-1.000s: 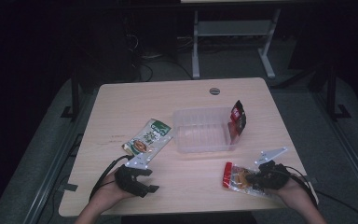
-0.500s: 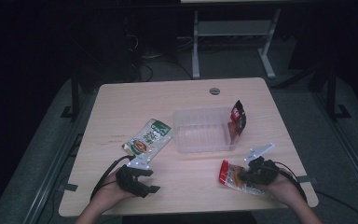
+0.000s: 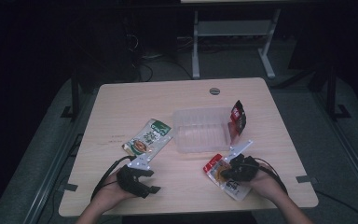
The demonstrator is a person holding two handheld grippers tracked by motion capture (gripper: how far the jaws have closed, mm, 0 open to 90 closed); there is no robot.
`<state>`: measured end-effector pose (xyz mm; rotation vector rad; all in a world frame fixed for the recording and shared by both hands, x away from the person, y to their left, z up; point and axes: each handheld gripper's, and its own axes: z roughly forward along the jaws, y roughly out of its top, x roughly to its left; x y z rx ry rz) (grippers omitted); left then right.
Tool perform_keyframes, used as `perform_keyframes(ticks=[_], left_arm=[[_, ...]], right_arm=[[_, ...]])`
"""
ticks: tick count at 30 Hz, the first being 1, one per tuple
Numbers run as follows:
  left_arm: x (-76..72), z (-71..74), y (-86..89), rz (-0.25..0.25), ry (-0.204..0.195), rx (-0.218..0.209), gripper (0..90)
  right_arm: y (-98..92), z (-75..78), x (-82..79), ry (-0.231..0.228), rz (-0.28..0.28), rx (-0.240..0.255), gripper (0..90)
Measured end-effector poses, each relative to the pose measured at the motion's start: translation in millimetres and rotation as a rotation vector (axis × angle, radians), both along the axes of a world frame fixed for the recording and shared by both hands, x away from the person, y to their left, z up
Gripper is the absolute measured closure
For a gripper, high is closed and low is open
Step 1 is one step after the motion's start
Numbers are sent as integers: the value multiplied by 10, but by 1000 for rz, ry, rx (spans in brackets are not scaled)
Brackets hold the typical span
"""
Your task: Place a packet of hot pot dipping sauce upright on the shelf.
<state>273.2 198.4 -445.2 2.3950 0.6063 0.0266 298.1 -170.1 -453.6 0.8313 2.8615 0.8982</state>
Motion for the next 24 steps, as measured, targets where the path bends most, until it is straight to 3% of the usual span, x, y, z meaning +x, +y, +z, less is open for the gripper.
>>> perform_keyframes(ticks=[8, 10, 12, 14, 18, 21, 24], left_arm=[[-6, -6, -11, -6, 5, 3, 328], [-12, -4, -15, -8, 8, 3, 329], [-9, -5, -14, -14, 6, 8, 331], [-9, -13, -20, -9, 6, 3, 331], [-4, -8, -25, -15, 8, 6, 332], [-1, -3, -22, -11, 7, 5, 332], [-2, -4, -19, -10, 8, 5, 332]], right_arm=[[359, -8, 17, -21, 109, -6, 899], [384, 14, -1, -30, 112, -11, 899], [320, 55, 20, -50, 92, 12, 899], [221, 138, 52, -49, 9, 46, 899], [-1, 178, 199, -85, -87, 51, 899], [-73, 130, 292, -50, -126, 45, 899], [-47, 38, 333, -16, -116, 39, 899]])
